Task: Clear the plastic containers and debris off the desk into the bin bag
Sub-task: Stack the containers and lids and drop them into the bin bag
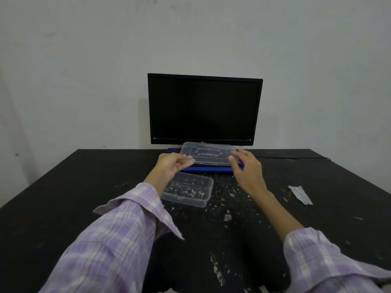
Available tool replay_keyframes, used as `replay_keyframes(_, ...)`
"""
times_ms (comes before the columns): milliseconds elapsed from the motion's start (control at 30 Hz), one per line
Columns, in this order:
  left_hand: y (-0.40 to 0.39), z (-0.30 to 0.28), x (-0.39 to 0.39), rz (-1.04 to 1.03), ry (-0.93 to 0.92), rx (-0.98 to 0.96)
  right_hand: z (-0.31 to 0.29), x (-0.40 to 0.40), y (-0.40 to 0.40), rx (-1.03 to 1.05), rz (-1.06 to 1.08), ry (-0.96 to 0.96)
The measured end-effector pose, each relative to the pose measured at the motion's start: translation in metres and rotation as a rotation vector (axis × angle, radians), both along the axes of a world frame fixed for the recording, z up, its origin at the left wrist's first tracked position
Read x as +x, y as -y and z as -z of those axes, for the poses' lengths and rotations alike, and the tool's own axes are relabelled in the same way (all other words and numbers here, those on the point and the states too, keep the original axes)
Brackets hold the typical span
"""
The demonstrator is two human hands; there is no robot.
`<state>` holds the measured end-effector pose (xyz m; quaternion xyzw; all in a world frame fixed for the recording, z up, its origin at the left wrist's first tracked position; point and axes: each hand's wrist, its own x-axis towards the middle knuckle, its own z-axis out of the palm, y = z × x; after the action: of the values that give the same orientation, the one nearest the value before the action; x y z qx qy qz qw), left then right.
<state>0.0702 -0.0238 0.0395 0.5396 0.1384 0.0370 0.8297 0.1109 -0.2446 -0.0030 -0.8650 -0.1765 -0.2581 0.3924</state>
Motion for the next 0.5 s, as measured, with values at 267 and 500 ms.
replay_keyframes(267,-0.044,0.023,-0.014,-0.116,-0.025,0.266,0.008,-0.010,-0.050,0.529,-0.007,-0.614)
replay_keyframes(500,-0.061,0.048,-0.019,-0.199,-0.154,0.668,0.031,-0.025,-0.069,0.187,0.164,-0.536)
